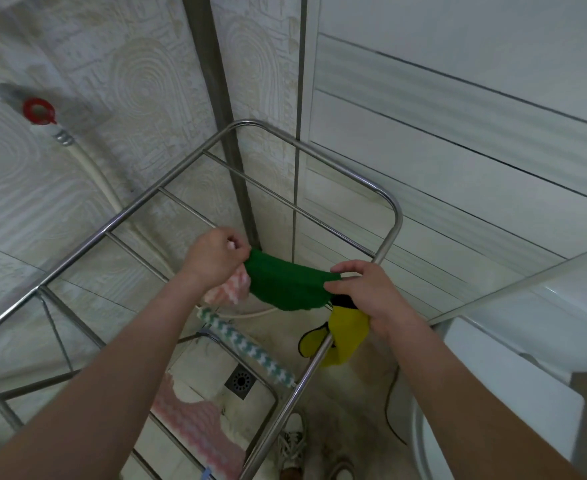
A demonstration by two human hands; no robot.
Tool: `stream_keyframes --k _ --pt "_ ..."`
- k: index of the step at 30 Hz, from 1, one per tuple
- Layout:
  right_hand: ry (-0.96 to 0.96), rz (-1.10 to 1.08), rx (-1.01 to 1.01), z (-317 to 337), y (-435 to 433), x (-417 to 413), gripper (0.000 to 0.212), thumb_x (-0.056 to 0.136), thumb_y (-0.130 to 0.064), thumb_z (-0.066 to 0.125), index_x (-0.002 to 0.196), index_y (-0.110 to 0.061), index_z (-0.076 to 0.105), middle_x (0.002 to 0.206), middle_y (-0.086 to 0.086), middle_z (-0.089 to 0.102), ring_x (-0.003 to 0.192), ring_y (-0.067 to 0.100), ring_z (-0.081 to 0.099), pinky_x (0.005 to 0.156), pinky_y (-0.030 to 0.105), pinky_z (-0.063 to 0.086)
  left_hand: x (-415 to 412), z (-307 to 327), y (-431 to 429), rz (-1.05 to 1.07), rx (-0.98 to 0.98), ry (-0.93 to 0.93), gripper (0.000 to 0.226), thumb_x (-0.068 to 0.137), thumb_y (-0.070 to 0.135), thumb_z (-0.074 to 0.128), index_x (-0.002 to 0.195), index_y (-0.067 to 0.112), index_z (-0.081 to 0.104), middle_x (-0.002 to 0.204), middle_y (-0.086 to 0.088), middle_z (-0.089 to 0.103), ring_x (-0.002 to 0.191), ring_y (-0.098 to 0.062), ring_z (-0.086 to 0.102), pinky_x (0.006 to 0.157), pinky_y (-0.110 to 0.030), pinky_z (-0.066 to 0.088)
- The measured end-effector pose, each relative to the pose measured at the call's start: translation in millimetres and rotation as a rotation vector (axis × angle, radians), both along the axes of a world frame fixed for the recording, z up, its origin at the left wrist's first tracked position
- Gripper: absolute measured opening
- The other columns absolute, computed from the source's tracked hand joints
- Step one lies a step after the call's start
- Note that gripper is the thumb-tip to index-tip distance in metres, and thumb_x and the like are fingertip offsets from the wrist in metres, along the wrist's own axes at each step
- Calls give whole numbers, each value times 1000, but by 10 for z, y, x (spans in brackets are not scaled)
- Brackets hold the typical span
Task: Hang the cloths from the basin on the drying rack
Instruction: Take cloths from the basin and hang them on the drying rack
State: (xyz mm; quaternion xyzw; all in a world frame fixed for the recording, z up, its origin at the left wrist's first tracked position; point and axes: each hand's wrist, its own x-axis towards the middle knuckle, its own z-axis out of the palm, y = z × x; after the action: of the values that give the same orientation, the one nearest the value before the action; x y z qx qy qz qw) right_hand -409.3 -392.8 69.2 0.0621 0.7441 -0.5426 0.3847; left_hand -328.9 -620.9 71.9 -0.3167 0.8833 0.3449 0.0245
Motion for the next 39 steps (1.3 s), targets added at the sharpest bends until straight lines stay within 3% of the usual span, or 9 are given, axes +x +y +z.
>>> stream_keyframes --k 6,8,14,16,18,23,28,33,39 --pt "160 142 209 -34 -134 -38 24 77 -7 75 98 -14 66 90 2 61 83 17 61 74 30 53 -66 -122 -115 101 -106 -12 9 91 21 59 93 14 65 103 -7 65 95 -22 57 74 -28 39" --pt "217 233 289 -20 -109 -46 22 79 -7 73 98 -16 66 85 0 57 83 15 60 66 24 48 -81 -129 -111 105 -99 -3 10 89 21 60 94 14 66 103 -5 65 98 -22 57 75 -27 38" --pt "236 484 441 -11 -217 -86 20 83 -9 64 100 -5 73 97 12 71 84 20 65 76 34 55 -53 -163 -170 246 164 -43 22 79 32 74 82 11 68 90 -4 63 87 -18 58 71 -29 43" --pt "180 538 461 7 -295 -98 21 84 -10 63 99 1 73 88 11 72 72 17 63 69 30 56 -46 -145 -185 222 236 -85 25 79 33 75 87 10 73 89 -4 65 84 -17 59 72 -30 46" --pt "90 500 404 0 -355 -110 23 86 -9 60 103 4 70 79 7 68 63 13 61 58 20 53 -53 -130 -179 193 298 -111 27 80 31 74 94 8 73 94 -6 66 85 -17 59 75 -28 44" --pt "-49 322 285 -16 -372 -160 36 83 -13 68 112 10 65 112 25 66 94 27 64 95 43 52 -64 -136 -184 205 393 -117 32 81 27 74 105 8 69 104 -6 62 91 -17 56 77 -27 41" --pt "-197 127 201 -30 -285 -165 20 86 -14 66 98 0 71 90 19 71 72 27 62 81 40 54 -43 -167 -242 182 468 -170 31 81 24 73 106 8 69 102 -10 70 93 -22 65 83 -32 52" --pt "-103 137 172 -55 -305 -99 24 75 -6 78 98 -6 73 100 12 67 96 26 63 87 35 54 -45 -117 -207 151 492 -179 31 80 36 73 97 11 72 95 -7 72 91 -23 67 89 -38 54" --pt "-121 7 113 -16 -129 -54 13 76 -3 72 87 -11 71 92 12 69 88 25 64 82 38 56 -12 -146 -206 46 499 -198 26 80 32 73 98 14 72 99 -7 72 96 -24 67 95 -44 51"
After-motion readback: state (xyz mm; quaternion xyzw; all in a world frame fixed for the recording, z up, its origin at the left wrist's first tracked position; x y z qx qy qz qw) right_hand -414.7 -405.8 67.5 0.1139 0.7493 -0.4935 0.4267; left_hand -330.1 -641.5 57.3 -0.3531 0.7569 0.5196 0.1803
